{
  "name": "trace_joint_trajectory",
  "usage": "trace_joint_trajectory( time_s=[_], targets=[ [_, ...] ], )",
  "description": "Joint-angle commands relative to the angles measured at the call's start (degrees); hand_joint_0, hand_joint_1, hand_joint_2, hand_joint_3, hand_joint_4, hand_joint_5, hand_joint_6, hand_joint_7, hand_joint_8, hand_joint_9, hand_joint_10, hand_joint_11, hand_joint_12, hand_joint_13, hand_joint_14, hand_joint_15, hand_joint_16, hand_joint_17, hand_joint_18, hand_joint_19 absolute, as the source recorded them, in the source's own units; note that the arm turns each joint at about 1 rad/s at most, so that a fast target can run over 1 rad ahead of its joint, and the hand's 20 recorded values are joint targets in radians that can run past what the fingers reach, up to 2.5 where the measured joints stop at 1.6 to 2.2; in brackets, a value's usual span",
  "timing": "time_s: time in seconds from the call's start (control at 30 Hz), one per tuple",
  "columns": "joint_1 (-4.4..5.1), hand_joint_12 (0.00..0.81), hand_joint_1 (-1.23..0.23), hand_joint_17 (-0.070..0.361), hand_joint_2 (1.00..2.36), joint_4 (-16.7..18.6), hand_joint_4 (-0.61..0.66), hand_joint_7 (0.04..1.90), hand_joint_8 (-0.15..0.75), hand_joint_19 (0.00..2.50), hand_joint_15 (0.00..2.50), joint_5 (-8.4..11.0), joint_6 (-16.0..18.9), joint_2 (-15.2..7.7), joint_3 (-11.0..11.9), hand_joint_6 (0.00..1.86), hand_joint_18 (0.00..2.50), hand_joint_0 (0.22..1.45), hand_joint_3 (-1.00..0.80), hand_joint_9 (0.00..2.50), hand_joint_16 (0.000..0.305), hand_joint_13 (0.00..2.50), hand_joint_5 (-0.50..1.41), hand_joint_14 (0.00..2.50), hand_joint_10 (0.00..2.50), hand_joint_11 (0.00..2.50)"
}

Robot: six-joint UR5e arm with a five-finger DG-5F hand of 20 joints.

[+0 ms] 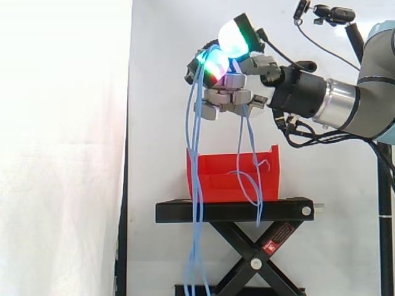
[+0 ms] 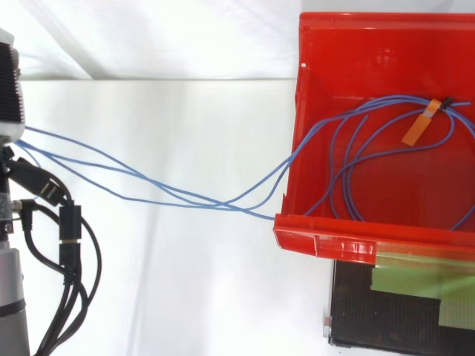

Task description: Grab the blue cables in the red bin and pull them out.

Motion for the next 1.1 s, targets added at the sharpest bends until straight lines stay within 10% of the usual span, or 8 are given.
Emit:
trace_joint_trajectory(
  time_s=[0.0, 1.07],
  targets=[
    [0.0, 0.332, -0.76, 0.111, 1.0, 0.0, 0.21, 0.6, 0.213, 1.18, 1.26, -0.32, -0.3, 0.0, 0.0, 0.43, 1.0, 0.71, -1.0, 1.29, 0.049, 1.27, 0.9, 0.88, 0.56, 1.45],
    [-0.09, 0.364, -0.69, 0.127, 1.0, -0.2, 0.25, 0.64, 0.227, 1.15, 1.22, -0.4, -0.4, 0.0, 0.0, 0.34, 1.06, 0.64, -1.0, 1.36, 0.056, 1.33, 0.93, 0.87, 0.48, 1.49]
  ],
)
